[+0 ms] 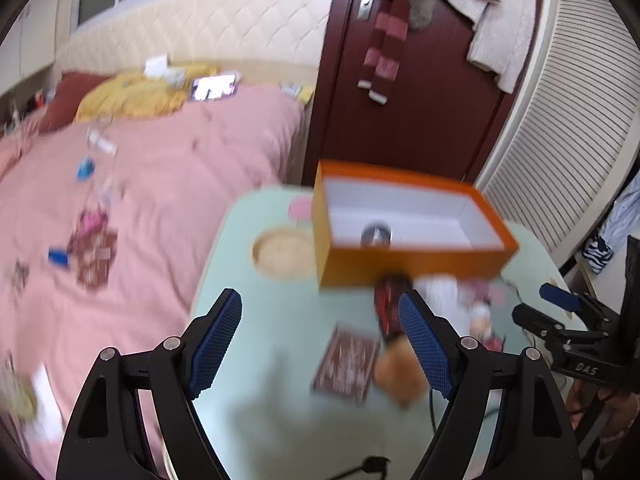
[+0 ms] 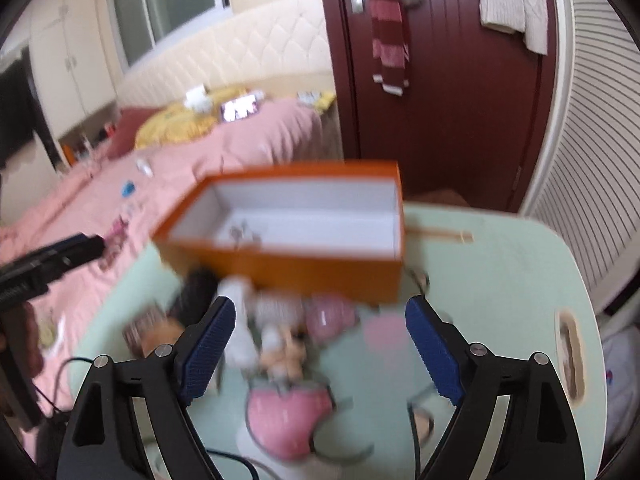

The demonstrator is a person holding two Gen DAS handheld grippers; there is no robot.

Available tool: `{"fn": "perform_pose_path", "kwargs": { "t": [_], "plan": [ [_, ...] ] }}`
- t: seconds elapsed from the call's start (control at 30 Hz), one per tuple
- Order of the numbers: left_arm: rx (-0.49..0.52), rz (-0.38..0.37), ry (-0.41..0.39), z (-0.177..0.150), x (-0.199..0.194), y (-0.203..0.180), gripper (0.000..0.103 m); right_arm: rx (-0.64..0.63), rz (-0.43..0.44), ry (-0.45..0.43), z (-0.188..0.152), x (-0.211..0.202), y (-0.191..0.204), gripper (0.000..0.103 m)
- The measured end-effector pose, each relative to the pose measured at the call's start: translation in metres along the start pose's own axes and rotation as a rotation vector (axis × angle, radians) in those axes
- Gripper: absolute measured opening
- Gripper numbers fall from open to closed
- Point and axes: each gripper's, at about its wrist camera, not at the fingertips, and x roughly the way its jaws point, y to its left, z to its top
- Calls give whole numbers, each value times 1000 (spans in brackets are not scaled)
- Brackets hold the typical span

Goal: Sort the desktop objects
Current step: 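Open both tools and withdraw them from the box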

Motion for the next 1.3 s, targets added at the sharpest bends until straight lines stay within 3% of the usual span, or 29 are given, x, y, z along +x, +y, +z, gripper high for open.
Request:
{"fn": "perform_pose_path", "kwargs": {
  "t": [0.13,0.37,0.53,0.73,1.07,1.3],
  "plan": [
    [-8,-20,66,-36,2,-4,81,16,-17,76,-29,6,-4,87],
    [117,11,121,-66,14,-33,81,-4,-88,158,-43,21,-4,88],
    [136,60,148,-73,31,-37,82,-44,-112,161,-44,28,3,100],
    [121,108,105,-79,36,-33,103,-50,-111,150,-47,30,3,103],
    [120,89,106,-80,31,-30,103,-52,-108,141,-52,31,5,103],
    [111,68,-38,-59,6,-11,103,-57,-104,142,-49,30,2,103]
  ]
}}
